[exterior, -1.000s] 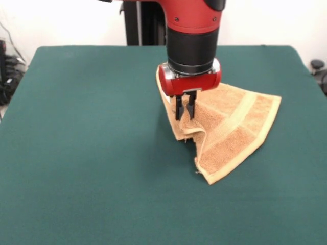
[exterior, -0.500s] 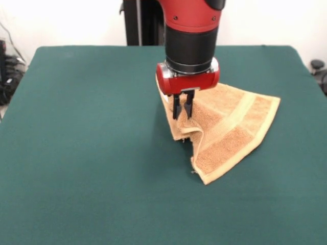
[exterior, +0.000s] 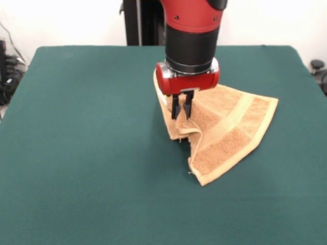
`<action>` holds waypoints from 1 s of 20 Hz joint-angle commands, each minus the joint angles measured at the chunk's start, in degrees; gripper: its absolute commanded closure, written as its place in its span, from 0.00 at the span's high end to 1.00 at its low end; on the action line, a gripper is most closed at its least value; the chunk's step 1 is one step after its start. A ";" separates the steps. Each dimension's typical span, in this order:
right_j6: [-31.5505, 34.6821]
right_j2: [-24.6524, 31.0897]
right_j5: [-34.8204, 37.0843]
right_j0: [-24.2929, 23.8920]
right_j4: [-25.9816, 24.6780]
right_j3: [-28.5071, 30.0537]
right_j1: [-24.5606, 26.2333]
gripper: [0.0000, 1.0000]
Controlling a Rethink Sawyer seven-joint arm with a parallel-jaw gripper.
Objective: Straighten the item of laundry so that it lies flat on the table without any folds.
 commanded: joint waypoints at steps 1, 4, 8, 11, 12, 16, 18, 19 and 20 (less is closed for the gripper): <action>8.45 -0.23 -8.96 2.04 -2.67 -1.66 7.48 0.00; 8.25 -0.85 -10.44 2.49 -3.09 -2.31 8.68 0.00; 8.55 -1.82 -11.90 3.05 -2.82 -1.92 8.85 0.00; 8.20 -2.41 -11.87 3.46 -2.33 -2.22 9.06 1.00; 7.89 -2.18 -11.72 3.29 -2.02 -2.19 9.13 1.00; 7.31 -2.23 -12.11 3.28 -1.50 -2.19 9.40 1.00; 6.45 -1.96 -11.09 3.15 -1.36 -2.53 9.79 1.00; 6.34 -1.88 -11.07 3.03 -1.34 -2.35 9.97 1.00; 6.58 -2.23 -10.62 3.27 -1.32 -2.46 9.99 1.00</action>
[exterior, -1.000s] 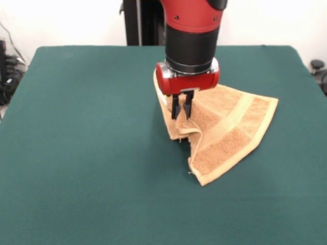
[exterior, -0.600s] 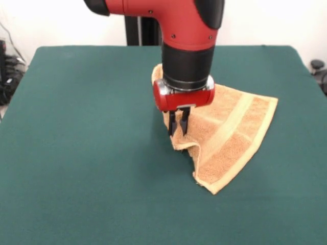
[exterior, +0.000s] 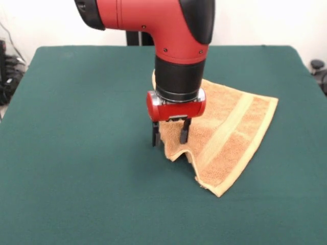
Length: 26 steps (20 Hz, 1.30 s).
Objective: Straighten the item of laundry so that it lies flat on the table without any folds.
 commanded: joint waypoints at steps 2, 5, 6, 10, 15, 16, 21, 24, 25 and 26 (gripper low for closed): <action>6.01 0.84 0.51 2.62 -0.84 -0.69 4.14 1.00; 5.98 0.98 0.32 2.22 -0.73 -1.32 5.06 1.00; 6.09 0.75 -0.14 2.26 -0.96 -1.58 5.38 1.00; 6.35 0.88 -2.15 1.47 -1.12 -2.45 7.24 1.00; 7.07 1.00 -3.25 0.52 -0.63 -4.01 9.82 1.00; 6.93 1.26 -3.32 -0.09 -0.40 -4.41 10.61 1.00; 8.57 0.51 5.04 -1.24 3.86 -4.94 11.58 1.00; 7.76 0.78 8.73 -2.79 5.87 -3.70 10.72 1.00; 6.63 1.19 9.22 -3.59 6.21 -3.45 10.59 1.00; 5.61 1.85 9.65 -4.54 6.86 -2.95 10.45 1.00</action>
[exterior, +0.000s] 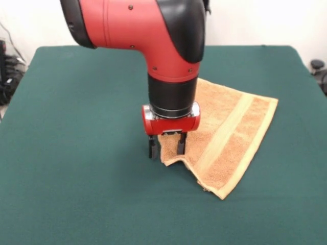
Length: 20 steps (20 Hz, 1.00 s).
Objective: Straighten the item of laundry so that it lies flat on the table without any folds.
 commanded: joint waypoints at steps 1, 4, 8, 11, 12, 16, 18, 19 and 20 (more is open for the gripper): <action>4.39 2.41 7.62 -4.25 2.56 2.10 6.24 1.00; 1.71 3.12 7.74 -5.99 3.09 2.32 6.45 1.00; -0.07 3.23 5.31 -7.51 2.13 2.66 7.00 1.00; -0.02 3.42 4.69 -7.44 1.47 2.08 7.38 1.00; -0.22 3.97 4.57 -7.77 1.46 2.31 7.45 1.00; -2.23 6.47 2.82 -8.75 0.88 1.94 8.63 1.00; -3.84 6.90 0.38 -8.40 -1.20 1.28 8.93 1.00; -3.98 6.65 -1.78 -7.94 -2.61 1.11 9.02 1.00; -3.99 6.28 -3.55 -7.33 -3.86 0.35 9.42 1.00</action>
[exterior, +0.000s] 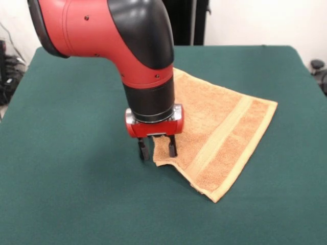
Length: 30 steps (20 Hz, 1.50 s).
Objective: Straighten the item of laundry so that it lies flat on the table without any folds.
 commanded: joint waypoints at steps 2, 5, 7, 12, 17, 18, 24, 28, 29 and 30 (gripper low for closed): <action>-3.22 0.43 -9.74 0.51 -10.01 -0.80 9.14 1.00; -2.94 -0.09 -10.23 2.21 -11.76 -2.36 10.07 1.00; -5.35 1.51 -9.38 2.13 -12.95 -2.97 10.47 1.00; -4.60 2.35 -7.46 3.40 -13.68 -3.66 9.95 1.00; -2.69 1.25 -2.33 4.62 -13.48 0.65 3.28 1.00; -3.01 1.40 0.05 4.76 -12.99 2.00 0.94 1.00; -1.13 1.48 10.71 6.63 -9.68 7.42 -9.99 1.00; 0.66 0.84 11.50 7.84 -9.75 6.77 -11.13 1.00; 1.02 0.82 10.56 7.91 -10.09 6.11 -10.27 1.00; 1.62 0.20 9.73 8.47 -10.76 5.44 -9.84 1.00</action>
